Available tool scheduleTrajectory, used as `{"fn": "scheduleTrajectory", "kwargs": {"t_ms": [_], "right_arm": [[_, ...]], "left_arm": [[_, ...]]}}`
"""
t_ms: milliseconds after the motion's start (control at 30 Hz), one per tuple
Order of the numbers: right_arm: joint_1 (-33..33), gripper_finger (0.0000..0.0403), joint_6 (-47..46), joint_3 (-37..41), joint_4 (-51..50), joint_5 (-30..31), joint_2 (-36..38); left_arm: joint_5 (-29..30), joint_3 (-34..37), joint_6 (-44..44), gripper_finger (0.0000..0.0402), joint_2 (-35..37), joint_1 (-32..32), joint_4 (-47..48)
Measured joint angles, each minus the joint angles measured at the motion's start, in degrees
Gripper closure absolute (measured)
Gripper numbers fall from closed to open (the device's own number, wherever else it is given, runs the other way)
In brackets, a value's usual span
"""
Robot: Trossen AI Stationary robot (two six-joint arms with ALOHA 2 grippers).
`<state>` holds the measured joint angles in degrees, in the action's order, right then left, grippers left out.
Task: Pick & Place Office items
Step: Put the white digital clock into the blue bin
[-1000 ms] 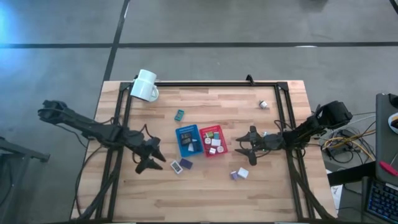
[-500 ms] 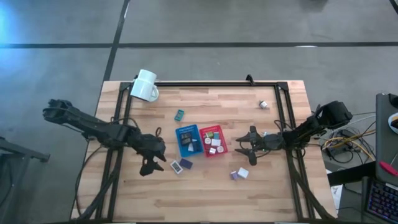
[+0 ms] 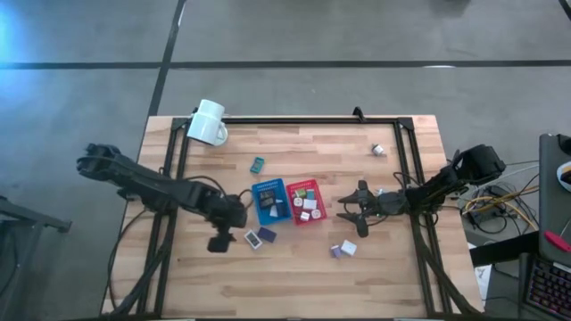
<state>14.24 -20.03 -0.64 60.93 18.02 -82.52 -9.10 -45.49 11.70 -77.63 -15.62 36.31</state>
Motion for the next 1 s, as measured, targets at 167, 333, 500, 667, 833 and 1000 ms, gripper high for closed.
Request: {"fn": "scheduleTrajectory", "kwargs": {"t_ms": [167, 333, 500, 667, 833, 1000], "right_arm": [[0.0, 0.0168, 0.0, 0.0, -0.1, 0.0, 0.0], [0.0, 0.0168, 0.0, 0.0, -0.1, 0.0, 0.0], [0.0, 0.0168, 0.0, 0.0, -0.1, 0.0, 0.0], [0.0, 0.0168, 0.0, 0.0, -0.3, 0.0, 0.0], [0.0, 0.0168, 0.0, 0.0, -0.3, 0.0, 0.0], [0.0, 0.0168, 0.0, 0.0, -0.4, 0.0, 0.0]], "left_arm": [[0.1, -1.3, -1.7, 0.0158, -4.6, 0.0, 0.3], [0.6, -4.3, -3.1, 0.0158, -8.0, 0.1, 0.3], [2.2, -7.9, -6.0, 0.0158, -10.2, 0.1, 0.2], [3.2, -10.1, -9.0, 0.0158, -12.4, 0.1, 1.6], [3.3, -10.8, -12.5, 0.0158, -14.4, 0.1, 1.9], [5.2, -11.4, -17.7, 0.0158, -16.4, 0.1, 2.1]]}}
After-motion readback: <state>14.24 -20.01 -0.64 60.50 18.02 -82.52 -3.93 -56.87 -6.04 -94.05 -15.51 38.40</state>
